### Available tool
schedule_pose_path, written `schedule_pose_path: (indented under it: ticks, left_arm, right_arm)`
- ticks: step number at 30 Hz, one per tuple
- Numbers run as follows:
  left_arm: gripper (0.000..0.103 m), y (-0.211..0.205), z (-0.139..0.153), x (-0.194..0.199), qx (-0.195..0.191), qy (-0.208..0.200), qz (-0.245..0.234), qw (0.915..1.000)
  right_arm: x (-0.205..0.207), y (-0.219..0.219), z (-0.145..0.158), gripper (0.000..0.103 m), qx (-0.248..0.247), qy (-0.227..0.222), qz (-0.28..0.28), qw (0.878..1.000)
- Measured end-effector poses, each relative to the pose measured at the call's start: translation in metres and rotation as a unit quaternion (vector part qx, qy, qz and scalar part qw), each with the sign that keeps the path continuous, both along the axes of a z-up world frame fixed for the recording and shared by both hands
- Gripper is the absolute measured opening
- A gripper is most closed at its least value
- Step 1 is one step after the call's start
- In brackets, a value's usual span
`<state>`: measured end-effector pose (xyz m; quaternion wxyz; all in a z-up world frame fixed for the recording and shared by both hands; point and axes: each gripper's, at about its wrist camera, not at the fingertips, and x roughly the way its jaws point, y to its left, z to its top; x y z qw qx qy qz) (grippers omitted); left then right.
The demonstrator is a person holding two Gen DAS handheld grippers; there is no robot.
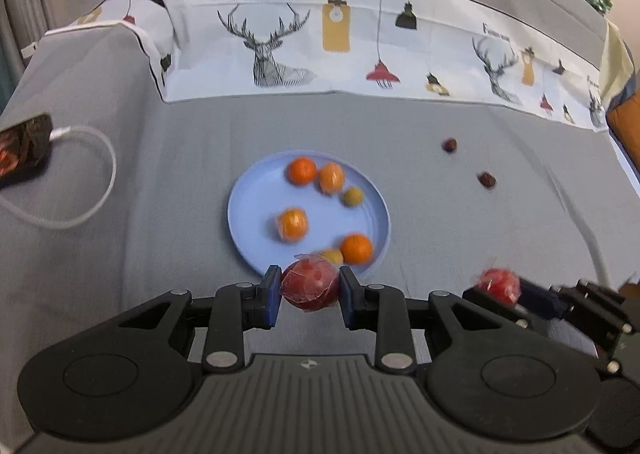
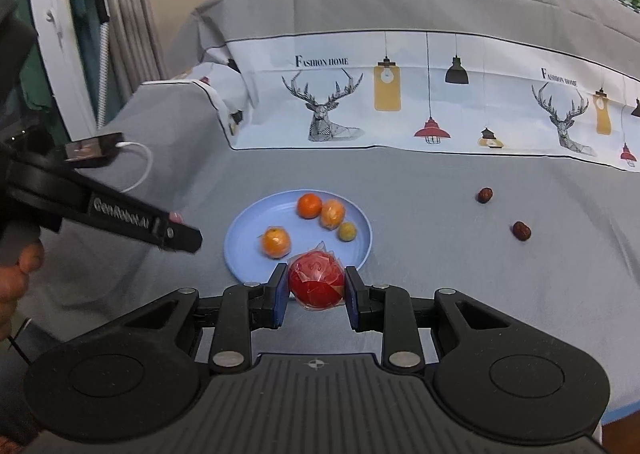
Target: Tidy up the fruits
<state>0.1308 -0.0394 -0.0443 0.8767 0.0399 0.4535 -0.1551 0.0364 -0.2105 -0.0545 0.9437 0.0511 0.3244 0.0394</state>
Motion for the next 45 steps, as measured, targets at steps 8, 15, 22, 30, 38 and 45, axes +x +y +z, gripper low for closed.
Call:
schedule_pose_path:
  ticks: [8,15,22,30,38,45]
  left_arm:
    - [0.033,-0.012,-0.034,0.068,0.018,0.018,-0.002,0.9997]
    - [0.033,-0.015,-0.077,0.112,0.051,0.033,-0.004,0.9982]
    - [0.096,-0.013,-0.092,0.131,0.054,0.019,0.017,0.9982]
    - [0.102,0.015,-0.049,0.069,0.056,0.003,0.025,0.9981]
    - [0.102,0.038,-0.020,-0.028,0.043,0.034,0.028,0.9981]
    - [0.102,0.041,0.006,-0.083,0.044,-0.013,0.027,0.9986]
  right_arm:
    - [0.063,0.002,-0.033,0.030,-0.013,0.024,0.005,1.000]
    - [0.119,0.000,-0.067,0.030,-0.032,0.053,0.014,0.998]
    - [0.153,0.002,-0.095,0.043,-0.045,0.070,0.030,0.996]
    - [0.098,-0.008,-0.055,0.094,-0.017,0.085,0.008,0.996]
    - [0.001,0.013,-0.022,0.100,0.008,0.088,0.012,0.996]
    - [-0.045,0.026,0.009,0.102,-0.018,0.020,0.014,1.000]
